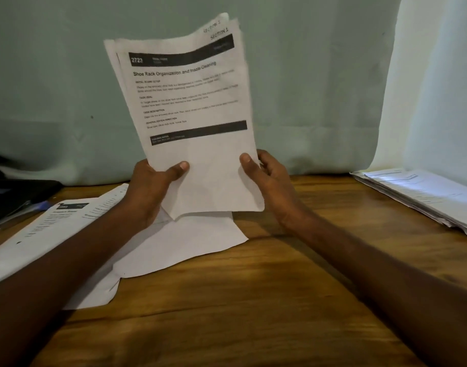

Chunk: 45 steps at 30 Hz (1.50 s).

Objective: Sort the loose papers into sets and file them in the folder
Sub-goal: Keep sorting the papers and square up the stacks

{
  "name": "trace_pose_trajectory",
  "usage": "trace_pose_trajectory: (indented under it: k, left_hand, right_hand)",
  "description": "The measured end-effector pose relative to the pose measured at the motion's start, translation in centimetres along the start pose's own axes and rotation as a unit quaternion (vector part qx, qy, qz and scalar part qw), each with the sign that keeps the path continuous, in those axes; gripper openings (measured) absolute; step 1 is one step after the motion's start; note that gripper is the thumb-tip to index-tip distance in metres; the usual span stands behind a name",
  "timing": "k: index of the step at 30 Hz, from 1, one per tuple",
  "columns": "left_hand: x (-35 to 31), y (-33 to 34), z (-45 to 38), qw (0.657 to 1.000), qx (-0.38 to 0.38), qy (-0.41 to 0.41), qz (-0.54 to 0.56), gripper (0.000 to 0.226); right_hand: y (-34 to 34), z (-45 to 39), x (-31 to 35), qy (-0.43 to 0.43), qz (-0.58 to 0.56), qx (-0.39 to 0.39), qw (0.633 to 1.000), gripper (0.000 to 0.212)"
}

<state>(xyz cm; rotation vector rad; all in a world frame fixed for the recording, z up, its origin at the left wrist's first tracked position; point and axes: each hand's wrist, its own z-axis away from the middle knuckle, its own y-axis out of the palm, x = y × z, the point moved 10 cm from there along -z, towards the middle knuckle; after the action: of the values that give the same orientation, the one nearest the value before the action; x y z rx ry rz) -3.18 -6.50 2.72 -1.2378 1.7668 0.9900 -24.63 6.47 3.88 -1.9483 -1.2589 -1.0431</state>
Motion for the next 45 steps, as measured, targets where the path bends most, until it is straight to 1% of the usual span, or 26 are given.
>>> trace_pose_trajectory:
  k: [2, 4, 6, 8, 10, 12, 16, 20, 22, 24, 26, 28, 31, 34, 36, 38, 40, 43, 45]
  left_hand:
    - [0.1, -0.8, -0.2, 1.0, -0.021, -0.013, 0.016, 0.034]
    - [0.2, -1.8, -0.3, 0.998, -0.049, -0.027, 0.031, 0.039]
    - [-0.1, -2.8, -0.6, 0.995, -0.074, -0.034, 0.058, 0.044]
    - [-0.7, -3.6, -0.9, 0.993, -0.08, -0.04, 0.081, 0.039]
    - [-1.3, -4.6, -0.8, 0.995, -0.07, -0.037, 0.066, 0.029]
    - [-1.6, -6.5, -0.3, 0.996, -0.072, -0.034, 0.045, 0.027]
    - [-2.1, -11.2, 0.2, 0.994, -0.079, -0.034, 0.064, 0.03]
    - [-1.7, -14.7, 0.3, 0.993, -0.078, -0.018, 0.083, 0.041]
    - [-0.5, -15.1, 0.4, 0.99, -0.084, -0.044, 0.105, 0.044]
    - [0.8, -14.6, 0.6, 0.986, -0.08, -0.089, 0.119, 0.043]
    - [1.2, -14.2, 0.6, 0.985, -0.075, -0.097, 0.122, 0.047]
    - [1.1, -14.3, 0.7, 0.984, -0.085, -0.088, 0.126, 0.049]
    - [0.9, -14.8, 0.9, 0.984, -0.087, -0.084, 0.132, 0.049]
    - [0.5, -15.7, 0.4, 0.984, -0.091, -0.082, 0.131, 0.048]
    - [0.4, -15.9, 0.1, 0.986, -0.082, -0.079, 0.123, 0.049]
    - [0.4, -15.5, 0.0, 0.989, -0.066, -0.073, 0.107, 0.05]
    - [0.6, -14.9, 0.2, 0.992, -0.053, -0.072, 0.089, 0.052]
    - [0.2, -14.7, 0.4, 0.994, -0.044, -0.065, 0.078, 0.061]
    - [-0.3, -14.5, 0.4, 0.996, -0.033, -0.053, 0.063, 0.065]
  right_hand:
    - [-0.5, 0.2, 0.6, -0.031, 0.072, -0.024, 0.997, 0.05]
    - [-0.7, 0.6, 0.5, -0.061, 0.17, -0.035, 0.983, 0.057]
    - [-0.4, 0.6, 0.1, -0.08, 0.245, -0.033, 0.966, 0.059]
    - [-0.5, 0.4, -0.2, -0.087, 0.276, -0.053, 0.956, 0.061]
    - [-0.8, 0.2, -0.5, -0.084, 0.27, -0.073, 0.957, 0.064]
    - [-1.0, 0.1, -0.8, -0.081, 0.273, -0.079, 0.955, 0.064]
    - [-0.5, 0.3, -1.0, -0.076, 0.286, -0.069, 0.953, 0.052]
    - [1.0, 0.2, 0.1, -0.114, 0.338, -0.052, 0.933, 0.022]
    - [2.7, -0.6, 0.3, -0.099, 0.37, -0.019, 0.924, 0.015]
    - [5.0, -1.8, -0.1, -0.05, 0.395, 0.022, 0.917, 0.014]
    - [7.5, -2.8, -0.3, -0.022, 0.383, 0.04, 0.923, 0.011]
    - [9.5, -3.4, -0.1, -0.023, 0.346, 0.028, 0.938, 0.011]
    - [10.3, -3.3, -0.6, -0.007, 0.231, -0.029, 0.972, 0.025]
    - [10.0, -2.4, -1.5, 0.019, 0.105, -0.041, 0.993, 0.041]
    - [9.3, -2.0, -1.5, 0.038, 0.048, -0.049, 0.997, 0.041]
    - [8.7, -2.1, -1.3, 0.049, 0.024, -0.053, 0.997, 0.032]
    - [8.5, -2.4, -1.3, 0.056, 0.001, -0.044, 0.997, 0.026]
    - [9.3, -2.3, -1.1, 0.062, -0.028, -0.001, 0.998, 0.039]
    - [10.1, -2.2, -1.0, 0.054, -0.029, 0.033, 0.998, 0.037]
